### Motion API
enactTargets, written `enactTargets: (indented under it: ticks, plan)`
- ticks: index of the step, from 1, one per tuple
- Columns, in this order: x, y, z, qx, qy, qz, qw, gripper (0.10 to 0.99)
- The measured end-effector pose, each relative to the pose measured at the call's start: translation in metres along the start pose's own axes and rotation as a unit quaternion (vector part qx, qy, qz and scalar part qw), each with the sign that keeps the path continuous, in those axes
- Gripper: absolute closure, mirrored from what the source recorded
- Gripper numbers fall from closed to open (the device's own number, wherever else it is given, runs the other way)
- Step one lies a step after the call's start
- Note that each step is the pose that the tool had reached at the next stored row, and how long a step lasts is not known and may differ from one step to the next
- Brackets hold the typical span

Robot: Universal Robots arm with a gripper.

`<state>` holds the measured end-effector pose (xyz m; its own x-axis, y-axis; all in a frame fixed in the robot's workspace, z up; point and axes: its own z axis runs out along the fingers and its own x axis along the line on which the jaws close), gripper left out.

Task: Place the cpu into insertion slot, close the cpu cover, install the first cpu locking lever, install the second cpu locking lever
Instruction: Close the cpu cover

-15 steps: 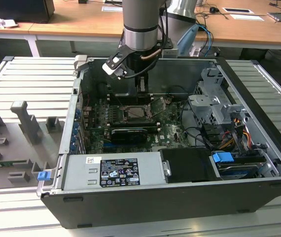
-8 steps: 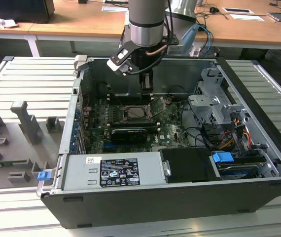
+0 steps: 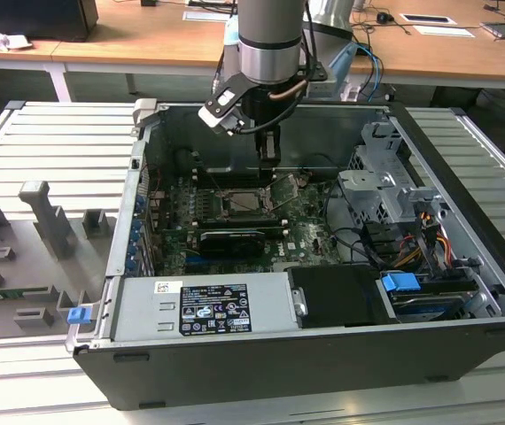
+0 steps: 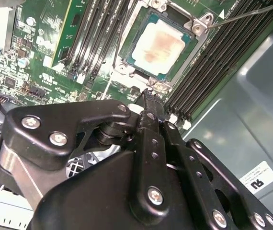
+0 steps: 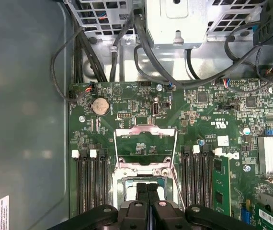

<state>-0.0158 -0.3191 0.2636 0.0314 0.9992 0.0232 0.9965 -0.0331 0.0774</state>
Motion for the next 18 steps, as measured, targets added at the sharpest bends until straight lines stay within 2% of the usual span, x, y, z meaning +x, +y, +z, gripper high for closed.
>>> enactTargets:
  ticks: [8, 12, 14, 18]
  plan:
    - [0.0003, 0.0093, 0.0007, 0.0, 0.0, 0.0, 1.0, 0.98]
    - [0.0006, 0.0185, 0.0016, 0.0, 0.0, 0.0, 1.0, 0.98]
    - [0.0009, 0.0307, 0.0026, 0.0016, -0.0001, 0.0, 1.0, 0.98]
    - [0.0015, 0.0475, 0.0041, 0.0133, -0.0004, 0.0, 0.9999, 0.98]
